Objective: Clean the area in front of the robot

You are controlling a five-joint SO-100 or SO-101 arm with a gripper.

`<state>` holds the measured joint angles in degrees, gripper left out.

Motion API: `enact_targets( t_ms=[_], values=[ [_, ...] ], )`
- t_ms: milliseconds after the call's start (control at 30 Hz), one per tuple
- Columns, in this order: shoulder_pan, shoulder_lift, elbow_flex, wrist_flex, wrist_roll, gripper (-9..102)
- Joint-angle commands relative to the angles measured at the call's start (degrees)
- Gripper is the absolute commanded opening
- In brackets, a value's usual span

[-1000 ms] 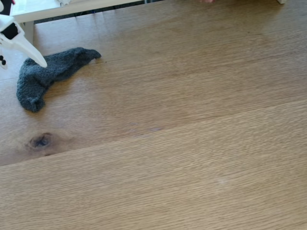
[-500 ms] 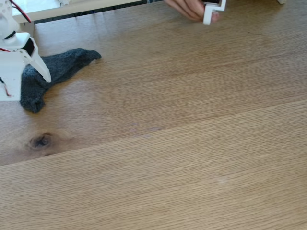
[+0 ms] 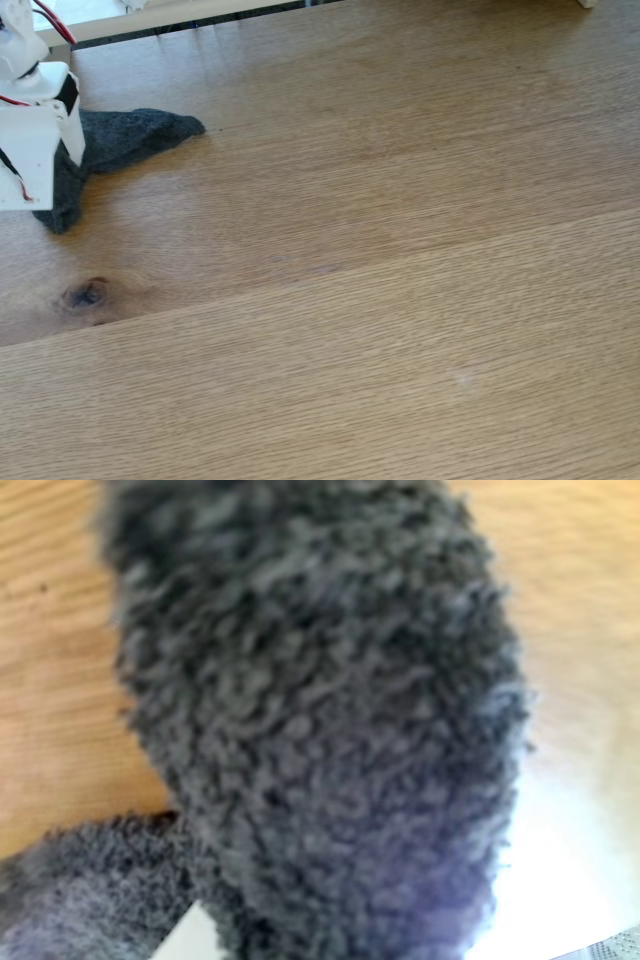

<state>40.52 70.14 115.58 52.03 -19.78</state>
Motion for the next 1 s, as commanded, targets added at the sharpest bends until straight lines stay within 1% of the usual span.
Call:
enact_targets(
  t_ms=[0, 100, 200, 333, 400, 533, 633, 733, 833, 867, 967],
  values=[
    [-3.78, 15.12, -2.46, 3.96, 0.7, 0],
    [-10.63, 24.43, -2.37, 8.17, 1.14, 0],
    [-20.13, 32.43, -2.46, 10.9, 2.2, 0],
    [-34.89, 38.06, -2.46, 11.78, 4.66, 0],
    [-42.01, 38.76, -2.46, 9.84, 6.24, 0],
    [-54.23, 35.16, -2.46, 1.58, 9.23, 0],
    [-59.94, 28.39, -2.55, -8.09, 10.2, 0],
    [-61.96, 19.69, -2.55, -21.62, 10.55, 0],
    [-61.7, 10.72, -3.43, -35.77, 10.02, 0],
    [-61.35, 7.65, -4.75, -38.14, 10.11, 0],
    [-60.29, -0.79, -12.04, -38.85, 12.92, 0]
  ],
)
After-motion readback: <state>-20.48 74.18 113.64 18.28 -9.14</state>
